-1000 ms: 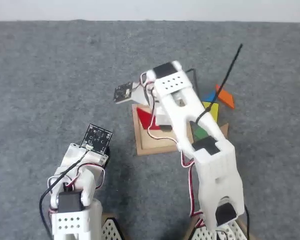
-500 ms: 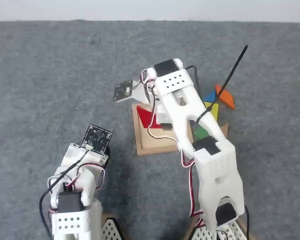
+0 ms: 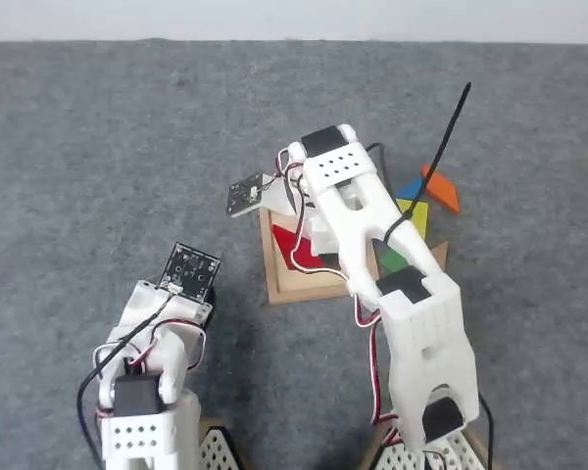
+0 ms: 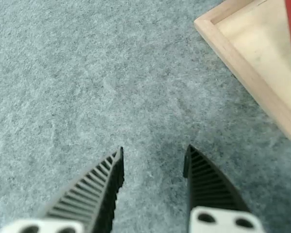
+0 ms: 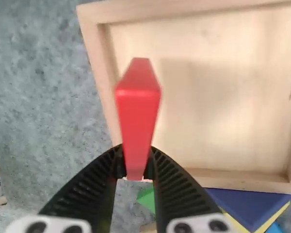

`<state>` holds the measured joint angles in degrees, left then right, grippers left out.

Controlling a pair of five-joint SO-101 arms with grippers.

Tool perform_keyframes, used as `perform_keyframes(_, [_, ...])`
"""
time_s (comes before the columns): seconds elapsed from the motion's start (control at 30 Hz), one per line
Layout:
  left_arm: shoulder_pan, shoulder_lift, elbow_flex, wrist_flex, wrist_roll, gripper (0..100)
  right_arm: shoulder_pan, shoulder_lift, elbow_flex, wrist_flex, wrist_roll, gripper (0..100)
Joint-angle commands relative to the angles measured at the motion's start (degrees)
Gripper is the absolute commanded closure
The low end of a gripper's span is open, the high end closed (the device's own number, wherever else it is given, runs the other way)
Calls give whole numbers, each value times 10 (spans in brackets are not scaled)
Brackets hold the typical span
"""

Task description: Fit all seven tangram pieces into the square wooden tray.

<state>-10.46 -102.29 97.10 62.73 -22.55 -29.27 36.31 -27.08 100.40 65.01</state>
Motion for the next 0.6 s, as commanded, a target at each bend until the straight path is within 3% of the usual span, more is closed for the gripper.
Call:
perform_keyframes(0.0, [3, -7, -6, 4, 4, 808, 0, -17, -4, 29, 5, 965])
perform_keyframes(0.3, [3, -7, -6, 4, 4, 808, -2, -19, -6, 20, 4, 711])
perform_keyframes(0.43, [3, -7, -6, 4, 4, 808, 0, -15, -49, 1, -66, 640])
perform_keyframes(0.57, [3, -7, -6, 4, 4, 808, 13, -28, -93, 29, -145, 637])
